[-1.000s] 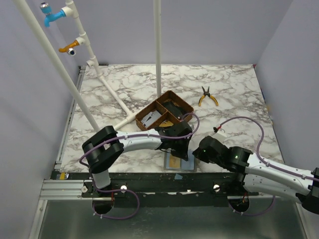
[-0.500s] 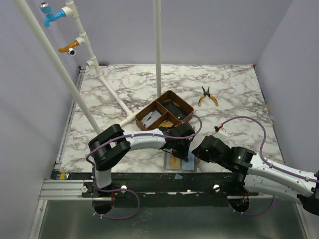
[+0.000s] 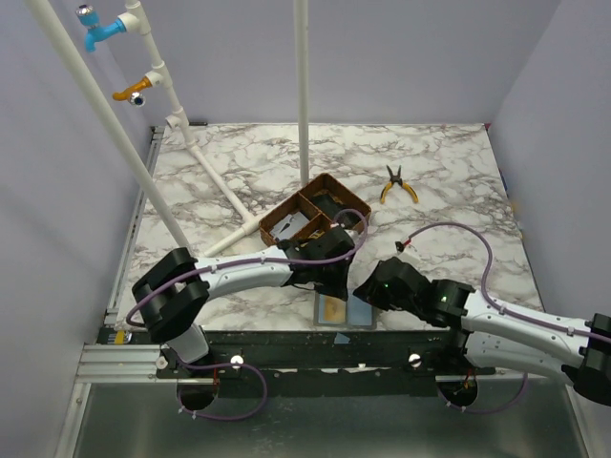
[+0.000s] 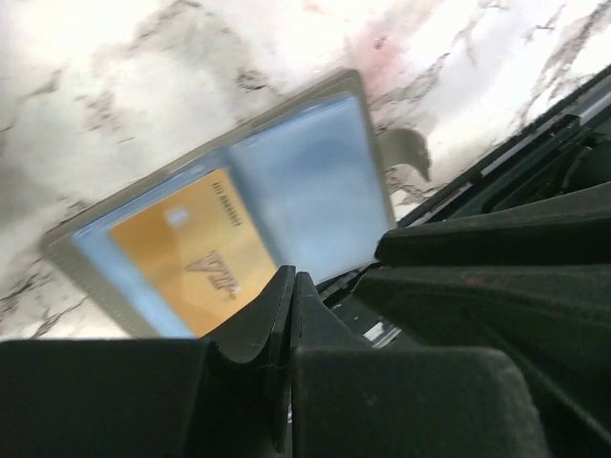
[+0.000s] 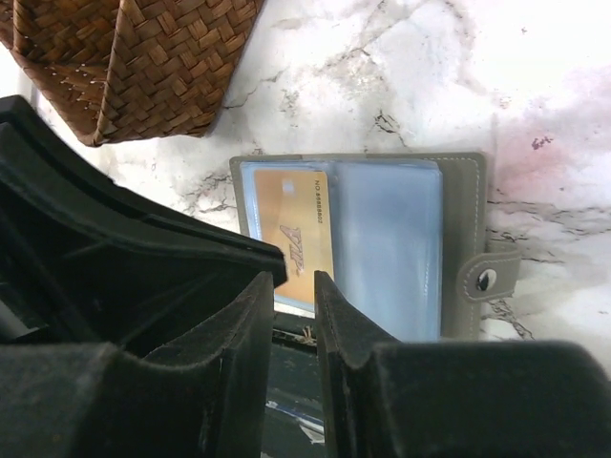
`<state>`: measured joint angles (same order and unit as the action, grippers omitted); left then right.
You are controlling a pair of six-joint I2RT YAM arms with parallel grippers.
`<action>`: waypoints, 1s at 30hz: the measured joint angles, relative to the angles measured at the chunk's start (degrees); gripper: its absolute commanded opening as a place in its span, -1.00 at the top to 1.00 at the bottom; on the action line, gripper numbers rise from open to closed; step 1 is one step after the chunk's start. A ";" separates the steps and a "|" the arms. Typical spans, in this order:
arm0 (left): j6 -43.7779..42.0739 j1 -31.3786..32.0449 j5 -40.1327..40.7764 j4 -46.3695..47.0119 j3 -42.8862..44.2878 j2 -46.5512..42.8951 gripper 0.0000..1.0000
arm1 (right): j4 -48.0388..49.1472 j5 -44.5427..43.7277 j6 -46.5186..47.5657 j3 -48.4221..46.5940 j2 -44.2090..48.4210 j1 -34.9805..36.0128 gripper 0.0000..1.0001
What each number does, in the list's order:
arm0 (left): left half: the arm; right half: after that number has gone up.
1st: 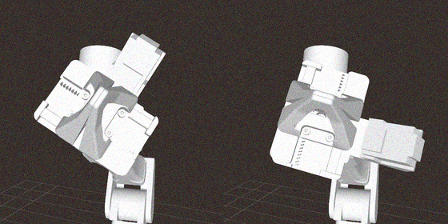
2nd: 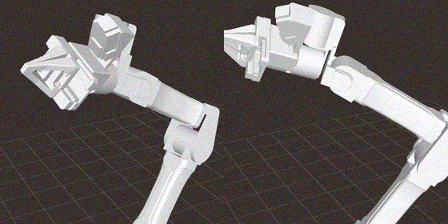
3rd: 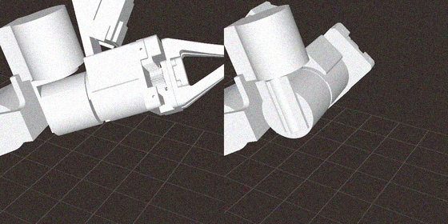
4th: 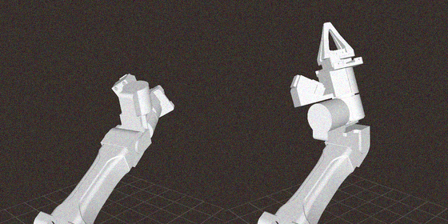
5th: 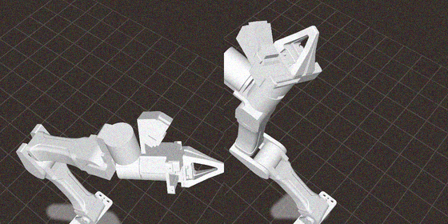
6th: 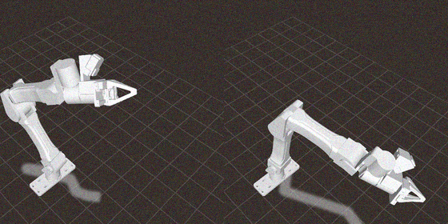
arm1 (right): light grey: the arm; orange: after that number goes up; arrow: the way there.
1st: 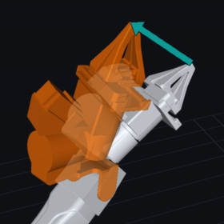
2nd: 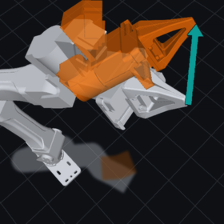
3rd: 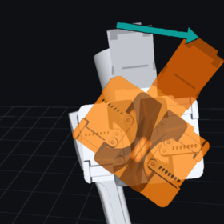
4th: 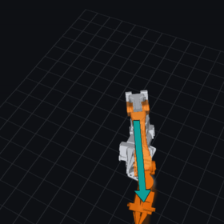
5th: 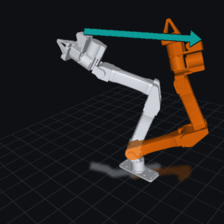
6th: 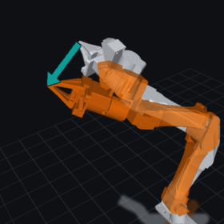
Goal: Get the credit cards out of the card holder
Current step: Remove the credit card from the card holder.
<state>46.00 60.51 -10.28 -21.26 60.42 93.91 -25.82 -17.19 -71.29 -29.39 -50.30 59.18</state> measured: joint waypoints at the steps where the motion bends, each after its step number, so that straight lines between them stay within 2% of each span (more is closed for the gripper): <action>1: -0.11 -0.33 0.39 -0.28 -0.85 -0.85 0.97 | 0.63 0.22 0.26 0.00 -0.66 0.00 0.44; 9: -0.17 -3.34 2.21 -1.20 -9.07 -7.56 0.97 | 7.43 3.21 1.27 0.33 -7.61 -0.07 0.40; 15: -0.15 -3.39 2.16 -0.37 -13.00 -8.52 0.97 | 14.01 6.62 1.75 3.10 -12.02 -1.55 0.40; 30: -0.09 -3.41 1.90 2.78 -13.49 -7.65 1.00 | 22.34 12.24 1.68 8.76 -14.03 -4.55 0.41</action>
<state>45.91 57.10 -8.38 -18.48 46.94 86.26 -3.49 -4.95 -69.60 -20.62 -64.34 54.63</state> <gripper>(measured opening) 0.012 0.300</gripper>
